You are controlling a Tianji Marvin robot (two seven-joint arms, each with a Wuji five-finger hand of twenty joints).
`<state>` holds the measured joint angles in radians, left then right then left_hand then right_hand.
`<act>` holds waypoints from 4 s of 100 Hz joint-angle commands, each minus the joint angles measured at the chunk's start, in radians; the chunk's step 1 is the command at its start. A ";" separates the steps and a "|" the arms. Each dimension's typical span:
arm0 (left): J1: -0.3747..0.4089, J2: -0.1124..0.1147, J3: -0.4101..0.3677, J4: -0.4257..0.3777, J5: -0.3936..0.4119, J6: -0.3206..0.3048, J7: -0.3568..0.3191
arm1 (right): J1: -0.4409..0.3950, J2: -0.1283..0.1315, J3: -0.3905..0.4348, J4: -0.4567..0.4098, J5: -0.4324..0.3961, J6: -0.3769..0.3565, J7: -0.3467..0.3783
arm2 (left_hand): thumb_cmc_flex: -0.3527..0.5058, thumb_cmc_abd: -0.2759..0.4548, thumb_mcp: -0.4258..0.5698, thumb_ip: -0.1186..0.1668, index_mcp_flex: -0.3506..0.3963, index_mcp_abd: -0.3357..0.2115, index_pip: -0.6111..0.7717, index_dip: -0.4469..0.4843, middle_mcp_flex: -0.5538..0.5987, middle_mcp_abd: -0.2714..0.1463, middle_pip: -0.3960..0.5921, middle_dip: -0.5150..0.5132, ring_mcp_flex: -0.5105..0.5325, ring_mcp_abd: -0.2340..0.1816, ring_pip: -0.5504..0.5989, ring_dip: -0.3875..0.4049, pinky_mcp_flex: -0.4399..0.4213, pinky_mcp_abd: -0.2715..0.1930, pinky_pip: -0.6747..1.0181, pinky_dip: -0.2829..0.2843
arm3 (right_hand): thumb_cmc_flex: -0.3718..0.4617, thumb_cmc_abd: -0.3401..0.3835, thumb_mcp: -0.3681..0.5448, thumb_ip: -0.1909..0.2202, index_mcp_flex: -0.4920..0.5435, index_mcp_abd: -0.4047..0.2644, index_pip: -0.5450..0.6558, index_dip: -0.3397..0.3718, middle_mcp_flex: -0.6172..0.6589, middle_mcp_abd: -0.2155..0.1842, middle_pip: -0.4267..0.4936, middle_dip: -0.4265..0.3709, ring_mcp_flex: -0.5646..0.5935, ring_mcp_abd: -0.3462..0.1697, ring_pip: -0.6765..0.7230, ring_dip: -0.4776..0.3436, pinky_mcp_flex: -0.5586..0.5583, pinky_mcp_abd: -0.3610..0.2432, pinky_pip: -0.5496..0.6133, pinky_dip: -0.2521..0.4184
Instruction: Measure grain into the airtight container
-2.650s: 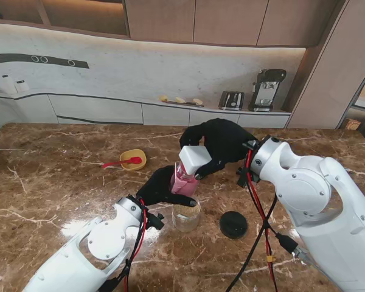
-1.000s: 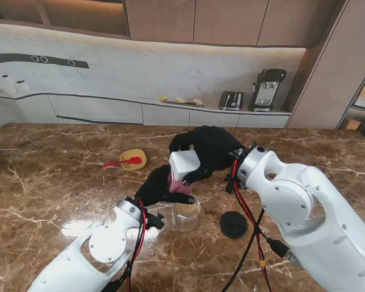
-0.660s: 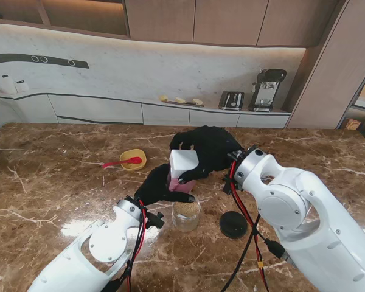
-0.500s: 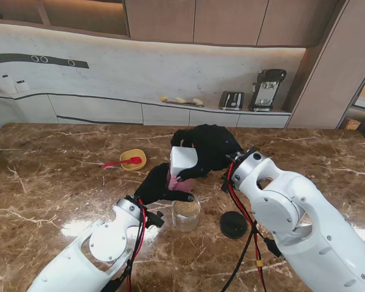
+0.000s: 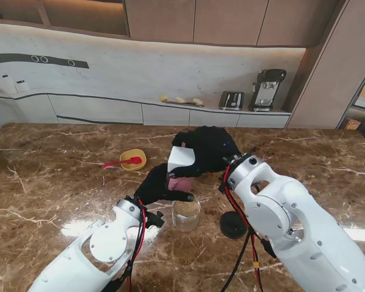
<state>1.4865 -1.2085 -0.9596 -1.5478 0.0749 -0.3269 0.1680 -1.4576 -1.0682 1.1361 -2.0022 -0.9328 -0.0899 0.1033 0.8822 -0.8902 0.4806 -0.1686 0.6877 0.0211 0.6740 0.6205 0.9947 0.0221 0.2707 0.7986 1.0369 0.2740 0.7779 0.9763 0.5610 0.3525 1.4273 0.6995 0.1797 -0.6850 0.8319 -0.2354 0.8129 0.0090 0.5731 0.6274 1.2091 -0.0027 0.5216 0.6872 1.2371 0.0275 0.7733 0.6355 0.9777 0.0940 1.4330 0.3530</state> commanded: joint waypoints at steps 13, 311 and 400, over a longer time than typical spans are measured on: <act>0.010 -0.007 0.003 -0.016 0.005 -0.004 0.004 | -0.010 -0.009 -0.024 0.032 -0.053 0.032 -0.064 | 0.192 0.469 0.288 -0.019 0.200 -0.240 0.196 0.036 0.078 -0.113 0.086 0.009 0.015 -0.070 0.007 0.012 -0.006 -0.020 0.024 0.019 | 0.091 0.140 0.050 0.141 0.038 -0.081 -0.051 0.005 0.067 -0.020 -0.005 -0.034 0.075 0.027 0.018 -0.014 0.074 -0.022 0.075 -0.047; 0.013 -0.034 0.018 -0.029 -0.038 -0.002 0.073 | -0.138 -0.056 0.009 0.140 0.042 -0.091 -0.415 | 0.189 0.471 0.288 -0.016 0.204 -0.255 0.208 0.038 0.080 -0.129 0.095 0.004 0.012 -0.074 0.001 0.011 -0.012 -0.024 0.020 0.020 | 0.105 0.163 -0.083 0.162 -0.278 -0.093 -0.237 -0.057 -0.354 -0.044 -0.154 -0.182 -0.262 -0.002 -0.226 -0.083 -0.291 0.027 -0.198 0.058; 0.017 -0.031 0.013 -0.033 -0.030 -0.007 0.072 | -0.139 -0.048 0.027 0.110 0.168 -0.066 -0.253 | 0.191 0.470 0.290 -0.015 0.206 -0.252 0.209 0.038 0.081 -0.123 0.095 0.003 0.011 -0.069 0.000 0.012 -0.013 -0.021 0.020 0.020 | -0.030 0.273 -0.094 0.182 -0.299 -0.038 -0.311 -0.104 -0.376 -0.035 -0.208 -0.211 -0.313 0.005 -0.260 -0.086 -0.335 0.018 -0.229 0.087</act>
<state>1.5005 -1.2361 -0.9481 -1.5688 0.0438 -0.3286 0.2368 -1.5881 -1.1162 1.1643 -1.9025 -0.7662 -0.1662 -0.1632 0.8825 -0.8902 0.4998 -0.1687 0.6875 0.0487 0.6738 0.6269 1.0031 0.0209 0.2943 0.7985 1.0368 0.2747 0.7776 0.9812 0.5597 0.3525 1.4273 0.7056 0.1719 -0.4509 0.6994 -0.0935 0.5018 -0.0328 0.2755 0.5338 0.8307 -0.0292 0.3319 0.4901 0.9456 0.0272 0.5217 0.5780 0.6545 0.1147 1.2149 0.4195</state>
